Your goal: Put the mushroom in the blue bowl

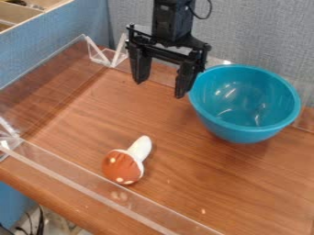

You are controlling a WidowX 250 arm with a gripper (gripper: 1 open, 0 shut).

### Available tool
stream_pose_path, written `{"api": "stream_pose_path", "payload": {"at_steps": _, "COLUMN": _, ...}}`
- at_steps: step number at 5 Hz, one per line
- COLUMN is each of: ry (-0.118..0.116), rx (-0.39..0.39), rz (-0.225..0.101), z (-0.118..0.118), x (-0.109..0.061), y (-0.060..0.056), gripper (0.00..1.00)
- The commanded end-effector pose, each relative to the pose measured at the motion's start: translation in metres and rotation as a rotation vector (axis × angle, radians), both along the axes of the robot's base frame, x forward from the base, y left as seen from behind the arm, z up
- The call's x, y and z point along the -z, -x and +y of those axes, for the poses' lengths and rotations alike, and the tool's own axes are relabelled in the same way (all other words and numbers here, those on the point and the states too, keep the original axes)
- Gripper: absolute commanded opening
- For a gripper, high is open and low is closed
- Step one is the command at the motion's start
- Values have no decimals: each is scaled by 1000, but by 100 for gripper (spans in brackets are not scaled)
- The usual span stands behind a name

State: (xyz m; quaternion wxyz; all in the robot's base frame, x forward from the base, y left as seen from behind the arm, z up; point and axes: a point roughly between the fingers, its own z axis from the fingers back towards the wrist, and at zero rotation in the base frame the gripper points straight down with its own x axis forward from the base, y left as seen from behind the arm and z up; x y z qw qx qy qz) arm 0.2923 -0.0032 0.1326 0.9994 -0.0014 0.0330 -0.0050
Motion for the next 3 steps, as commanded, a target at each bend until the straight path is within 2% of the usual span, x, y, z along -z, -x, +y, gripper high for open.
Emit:
{"api": "stream_pose_path", "payload": {"at_steps": 1, "ry": 0, "rx": 82, "rz": 26, "z": 8, "x": 16, "y": 21, "gripper": 100}}
{"api": "stream_pose_path", "payload": {"at_steps": 2, "ry": 0, "rx": 180, "rz": 71, "z": 16, "x": 44, "y": 47, "gripper": 100}}
{"api": "stream_pose_path", "payload": {"at_steps": 3, "ry": -7, "rx": 285, "rz": 94, "z": 24, "x": 69, "y": 59, "gripper": 100}}
